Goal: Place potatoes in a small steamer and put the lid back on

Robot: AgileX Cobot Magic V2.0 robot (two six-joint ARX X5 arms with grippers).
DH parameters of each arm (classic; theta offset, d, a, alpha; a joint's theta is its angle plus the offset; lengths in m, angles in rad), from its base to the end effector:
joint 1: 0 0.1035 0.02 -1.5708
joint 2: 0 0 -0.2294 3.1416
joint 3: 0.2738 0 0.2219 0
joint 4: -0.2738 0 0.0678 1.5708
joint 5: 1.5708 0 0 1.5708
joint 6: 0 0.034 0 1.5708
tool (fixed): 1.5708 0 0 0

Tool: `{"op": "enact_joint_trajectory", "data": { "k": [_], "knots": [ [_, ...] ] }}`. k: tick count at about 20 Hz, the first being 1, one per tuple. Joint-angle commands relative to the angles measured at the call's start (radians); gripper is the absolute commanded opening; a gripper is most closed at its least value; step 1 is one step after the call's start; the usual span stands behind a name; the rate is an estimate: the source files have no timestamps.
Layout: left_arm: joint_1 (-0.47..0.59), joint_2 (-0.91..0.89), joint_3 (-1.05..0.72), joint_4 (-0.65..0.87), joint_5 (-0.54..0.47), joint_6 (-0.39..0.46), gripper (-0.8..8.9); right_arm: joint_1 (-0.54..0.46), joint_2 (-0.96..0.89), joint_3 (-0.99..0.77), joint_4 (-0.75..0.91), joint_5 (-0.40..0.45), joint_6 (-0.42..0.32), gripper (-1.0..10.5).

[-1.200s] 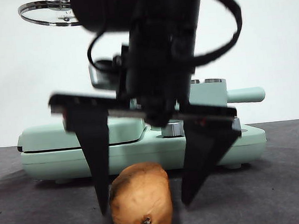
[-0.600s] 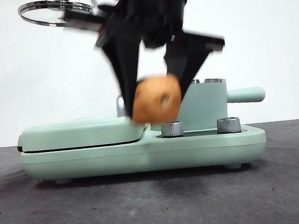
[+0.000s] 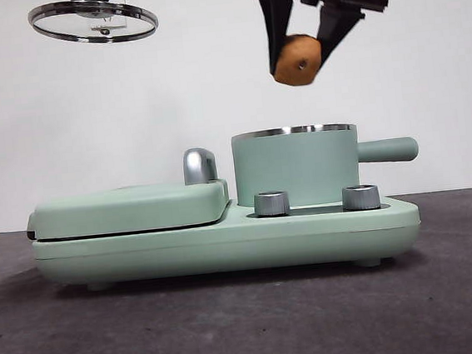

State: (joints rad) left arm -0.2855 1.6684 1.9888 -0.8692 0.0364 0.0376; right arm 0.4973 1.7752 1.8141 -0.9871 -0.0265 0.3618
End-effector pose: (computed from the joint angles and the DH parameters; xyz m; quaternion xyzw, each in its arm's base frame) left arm 0.3000 -0.0894 0.4029 0.0515 0.2659 -0.1593 0.9493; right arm 0.2958 0.1616 0.3137 0.0499 0.4781 0.1467 0.8645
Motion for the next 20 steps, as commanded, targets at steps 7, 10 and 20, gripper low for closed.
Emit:
{"op": "enact_joint_trajectory", "data": {
  "k": [7,10,20],
  "knots": [
    [-0.005,-0.001,0.032,0.026,0.006,0.003,0.08,-0.06,0.107,0.018,0.088,-0.054,-0.059,0.1],
    [-0.011,-0.001,0.032,0.025,0.006,0.003,0.08,-0.061,0.159,0.018,0.123,-0.055,-0.072,0.1],
    [-0.016,-0.001,0.032,0.021,0.006,0.003,0.08,-0.061,0.241,0.018,0.115,-0.113,-0.086,0.1]
  ]
}}
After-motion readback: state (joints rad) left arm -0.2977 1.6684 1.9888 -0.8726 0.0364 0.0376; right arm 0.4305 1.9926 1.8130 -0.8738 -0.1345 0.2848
